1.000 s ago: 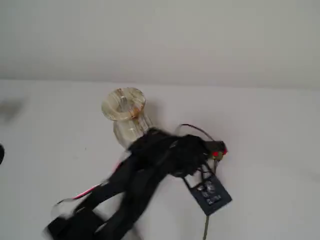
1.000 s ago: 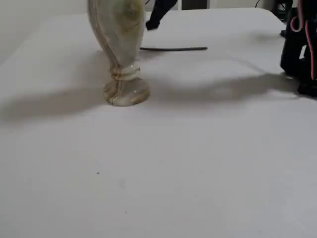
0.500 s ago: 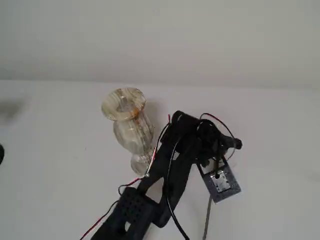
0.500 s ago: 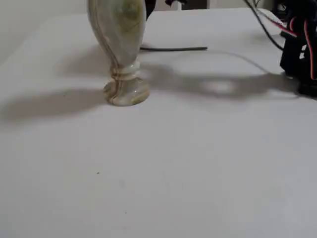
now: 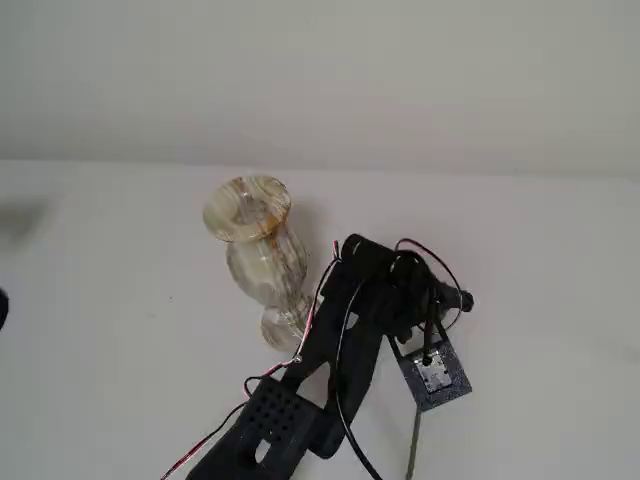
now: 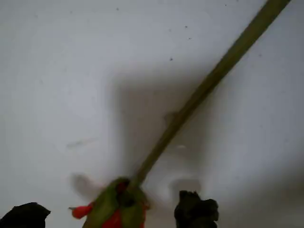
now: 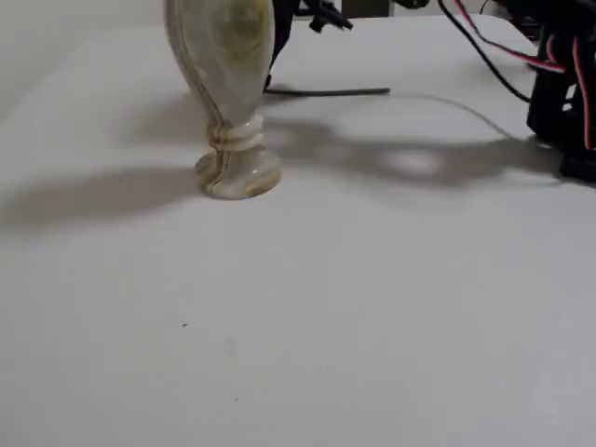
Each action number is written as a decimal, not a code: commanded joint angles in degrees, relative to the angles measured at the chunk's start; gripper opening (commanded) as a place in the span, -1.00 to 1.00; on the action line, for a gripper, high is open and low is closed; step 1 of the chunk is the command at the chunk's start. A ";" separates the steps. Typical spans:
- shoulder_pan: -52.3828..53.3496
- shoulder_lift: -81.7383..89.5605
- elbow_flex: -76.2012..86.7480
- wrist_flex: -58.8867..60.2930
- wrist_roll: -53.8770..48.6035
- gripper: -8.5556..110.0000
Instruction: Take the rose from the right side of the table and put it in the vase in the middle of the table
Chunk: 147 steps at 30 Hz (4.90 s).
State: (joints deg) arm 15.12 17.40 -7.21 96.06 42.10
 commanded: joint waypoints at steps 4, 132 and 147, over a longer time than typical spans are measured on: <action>-1.23 -1.58 -3.87 -2.11 0.62 -0.25; -22.59 55.63 -5.98 -3.43 -8.26 0.14; -34.28 65.30 -1.41 7.38 -33.66 0.19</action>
State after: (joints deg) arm -17.93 81.21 -8.79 101.78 9.23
